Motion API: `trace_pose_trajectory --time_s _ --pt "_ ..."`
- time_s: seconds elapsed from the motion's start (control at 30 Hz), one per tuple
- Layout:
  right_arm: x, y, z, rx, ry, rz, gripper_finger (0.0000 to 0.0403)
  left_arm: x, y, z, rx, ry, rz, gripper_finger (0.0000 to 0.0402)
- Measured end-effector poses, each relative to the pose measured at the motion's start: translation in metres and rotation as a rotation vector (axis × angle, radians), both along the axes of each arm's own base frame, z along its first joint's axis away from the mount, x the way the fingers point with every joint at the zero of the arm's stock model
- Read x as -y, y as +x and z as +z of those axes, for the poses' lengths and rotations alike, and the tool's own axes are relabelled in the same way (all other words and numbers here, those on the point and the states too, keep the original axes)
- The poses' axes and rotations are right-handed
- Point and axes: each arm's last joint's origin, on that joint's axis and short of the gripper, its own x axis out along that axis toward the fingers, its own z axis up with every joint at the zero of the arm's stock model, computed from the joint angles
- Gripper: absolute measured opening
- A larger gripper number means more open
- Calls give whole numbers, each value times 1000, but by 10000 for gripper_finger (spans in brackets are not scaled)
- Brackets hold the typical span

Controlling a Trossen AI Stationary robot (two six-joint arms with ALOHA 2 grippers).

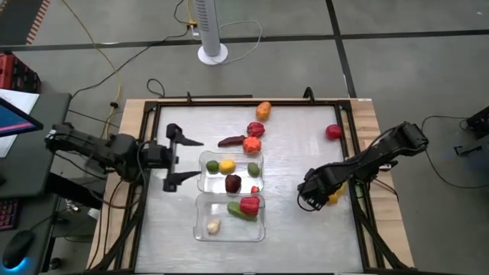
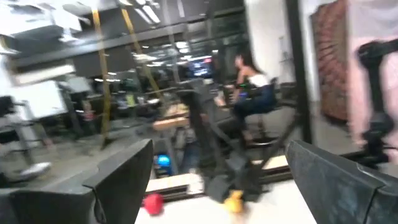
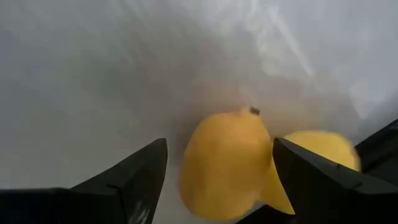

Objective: Sort produce into baskets
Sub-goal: Put the lemon into the top transparent bin

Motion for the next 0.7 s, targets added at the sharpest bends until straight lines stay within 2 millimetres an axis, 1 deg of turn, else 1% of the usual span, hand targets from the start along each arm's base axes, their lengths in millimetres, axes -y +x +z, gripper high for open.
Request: trace_pose_trajectory --time_s 0.07,0.13,0.23,0.3,0.5,0.7 --pt "-1 -2 -11 -30 30 -17 317 0 -5 -3 -42 -15 -27 352" --pt "-3 -3 -17 -47 39 -26 317 1 -6 -5 -69 -15 -34 352" --pt "-4 -2 -21 -70 29 -23 313 1 -6 -6 -75 -20 -34 352" --pt "-4 -2 -23 -80 25 -25 302 2 -3 -7 -78 -18 -34 352" --pt "-7 -1 -25 -108 59 -40 245 2 -1 -8 -89 -13 -12 352" --pt "-13 0 -19 -95 62 -29 161 2 -1 -9 -94 -11 12 352"
